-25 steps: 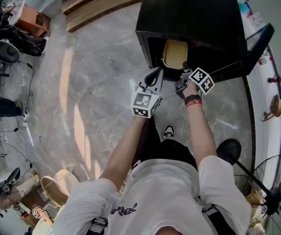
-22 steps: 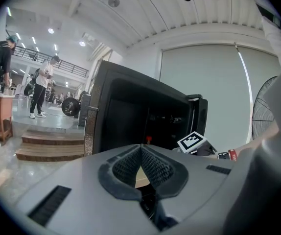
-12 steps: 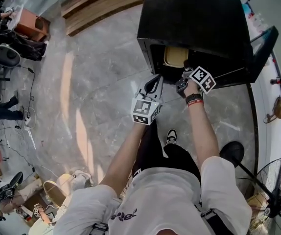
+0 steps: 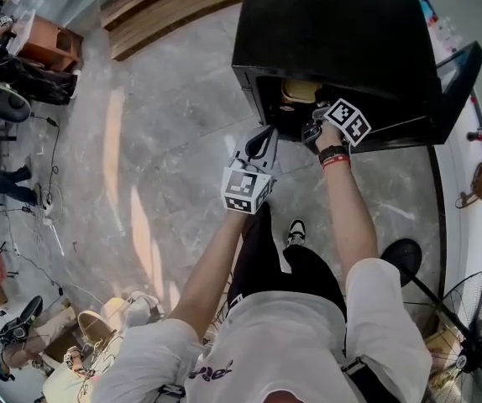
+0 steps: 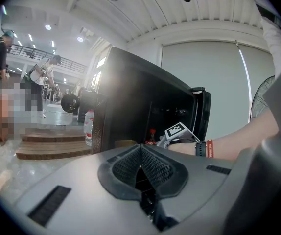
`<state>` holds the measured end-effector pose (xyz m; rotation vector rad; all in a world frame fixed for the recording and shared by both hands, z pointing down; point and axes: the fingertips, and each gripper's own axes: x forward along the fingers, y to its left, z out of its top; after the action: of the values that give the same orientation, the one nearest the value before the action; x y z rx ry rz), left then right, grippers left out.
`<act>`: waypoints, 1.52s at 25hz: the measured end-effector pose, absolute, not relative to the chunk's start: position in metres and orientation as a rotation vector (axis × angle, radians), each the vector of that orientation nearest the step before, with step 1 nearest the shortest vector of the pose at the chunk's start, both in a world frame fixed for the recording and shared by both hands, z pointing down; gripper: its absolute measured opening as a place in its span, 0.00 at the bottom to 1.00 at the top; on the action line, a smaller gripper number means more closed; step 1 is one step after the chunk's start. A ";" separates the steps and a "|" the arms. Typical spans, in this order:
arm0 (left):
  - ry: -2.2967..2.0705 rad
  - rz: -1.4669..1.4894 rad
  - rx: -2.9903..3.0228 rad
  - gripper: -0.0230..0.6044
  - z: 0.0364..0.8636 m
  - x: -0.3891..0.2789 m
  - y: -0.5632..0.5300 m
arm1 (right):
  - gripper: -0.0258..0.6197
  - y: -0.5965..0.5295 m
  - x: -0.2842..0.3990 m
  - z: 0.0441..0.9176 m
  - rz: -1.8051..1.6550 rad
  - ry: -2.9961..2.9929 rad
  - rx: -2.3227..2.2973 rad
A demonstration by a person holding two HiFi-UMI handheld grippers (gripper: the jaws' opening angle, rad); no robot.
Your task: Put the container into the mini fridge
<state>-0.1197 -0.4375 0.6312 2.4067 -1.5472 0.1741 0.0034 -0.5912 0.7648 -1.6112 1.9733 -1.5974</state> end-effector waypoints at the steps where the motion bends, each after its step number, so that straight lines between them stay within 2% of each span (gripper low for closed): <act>1: -1.546 0.174 2.406 0.07 0.633 -0.119 -0.438 | 0.14 -0.595 0.004 0.766 -1.594 1.974 -1.614; 21: -1.516 0.185 2.399 0.07 0.655 -0.129 -0.442 | 0.14 -0.624 -0.008 0.792 -1.626 1.978 -1.619; 23: -1.515 0.191 2.403 0.07 0.655 -0.129 -0.442 | 0.17 -0.625 -0.007 0.788 -1.602 1.987 -1.612; 26: -1.509 0.194 2.410 0.07 0.654 -0.127 -0.442 | 0.28 -0.625 -0.003 0.782 -1.572 2.012 -1.607; 38: -1.544 0.175 2.410 0.07 0.613 -0.110 -0.421 | 0.28 -0.564 0.012 0.734 -1.477 2.193 -1.634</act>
<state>-0.1096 -0.4212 0.6130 2.4097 -1.5437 0.1749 0.0125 -0.5636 0.7341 -1.6337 2.1931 -1.4772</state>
